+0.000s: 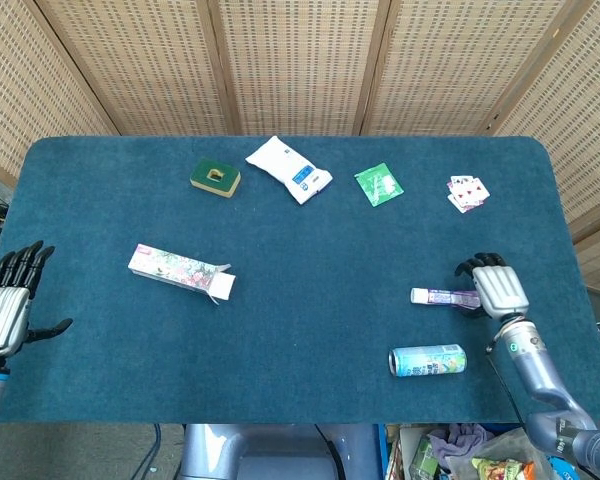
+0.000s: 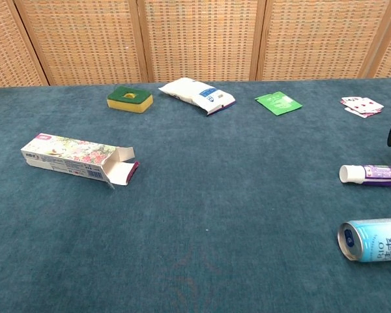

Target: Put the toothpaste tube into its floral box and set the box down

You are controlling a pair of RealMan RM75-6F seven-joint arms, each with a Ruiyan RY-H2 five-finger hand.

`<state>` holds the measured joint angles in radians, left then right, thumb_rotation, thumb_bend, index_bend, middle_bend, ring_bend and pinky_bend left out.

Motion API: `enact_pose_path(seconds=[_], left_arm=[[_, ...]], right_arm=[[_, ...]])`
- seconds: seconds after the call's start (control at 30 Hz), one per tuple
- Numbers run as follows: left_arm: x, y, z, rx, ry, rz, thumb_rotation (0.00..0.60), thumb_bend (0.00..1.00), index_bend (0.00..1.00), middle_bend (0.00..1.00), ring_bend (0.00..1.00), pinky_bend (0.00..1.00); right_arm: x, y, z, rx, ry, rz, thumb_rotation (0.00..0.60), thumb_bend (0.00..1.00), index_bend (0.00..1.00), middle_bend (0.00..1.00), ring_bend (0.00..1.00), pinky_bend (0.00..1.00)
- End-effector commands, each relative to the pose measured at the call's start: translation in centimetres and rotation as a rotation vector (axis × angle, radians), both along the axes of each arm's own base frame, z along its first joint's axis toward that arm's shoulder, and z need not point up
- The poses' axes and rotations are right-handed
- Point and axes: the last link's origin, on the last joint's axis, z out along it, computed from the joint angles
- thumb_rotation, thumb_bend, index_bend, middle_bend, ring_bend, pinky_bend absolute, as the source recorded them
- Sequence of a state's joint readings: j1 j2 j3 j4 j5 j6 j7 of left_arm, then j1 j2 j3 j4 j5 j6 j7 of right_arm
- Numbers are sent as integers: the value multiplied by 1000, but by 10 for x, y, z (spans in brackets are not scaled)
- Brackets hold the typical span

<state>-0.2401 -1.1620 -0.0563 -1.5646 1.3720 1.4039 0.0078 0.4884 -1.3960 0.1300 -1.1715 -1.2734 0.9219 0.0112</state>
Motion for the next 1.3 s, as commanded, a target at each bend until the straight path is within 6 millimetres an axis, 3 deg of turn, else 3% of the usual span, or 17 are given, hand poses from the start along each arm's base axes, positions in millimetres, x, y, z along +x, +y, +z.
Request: enact_pose_path(seconds=[0.03, 0.27, 0.6, 0.87, 1.07, 1.3], left_arm=[[-1, 1, 0, -1, 0, 4, 600, 117, 0, 0, 0, 0], [-1, 2, -1, -2, 4, 11, 600, 117, 0, 0, 0, 0], [-3, 4, -3, -2, 6, 24, 600, 117, 0, 0, 0, 0], [-5, 6, -2, 0, 5, 32, 600, 118, 0, 0, 0, 0], [-6, 7, -3, -4, 4, 37, 600, 117, 0, 0, 0, 0], [-7, 8, -4, -5, 5, 41, 600, 117, 0, 0, 0, 0]], right_arm=[[-1, 1, -4, 9, 4, 5, 600, 44, 356, 325, 170, 127], [-5, -3, -16, 20, -1, -10, 600, 81, 356, 328, 171, 127], [-5, -10, -26, 34, -3, -14, 600, 243, 357, 338, 183, 153], [-5, -14, -32, 49, 6, -15, 600, 274, 371, 348, 191, 159], [-7, -15, -36, 61, 9, -22, 600, 300, 409, 385, 222, 194], [-12, -15, -38, 68, 16, -28, 600, 421, 522, 497, 323, 295]])
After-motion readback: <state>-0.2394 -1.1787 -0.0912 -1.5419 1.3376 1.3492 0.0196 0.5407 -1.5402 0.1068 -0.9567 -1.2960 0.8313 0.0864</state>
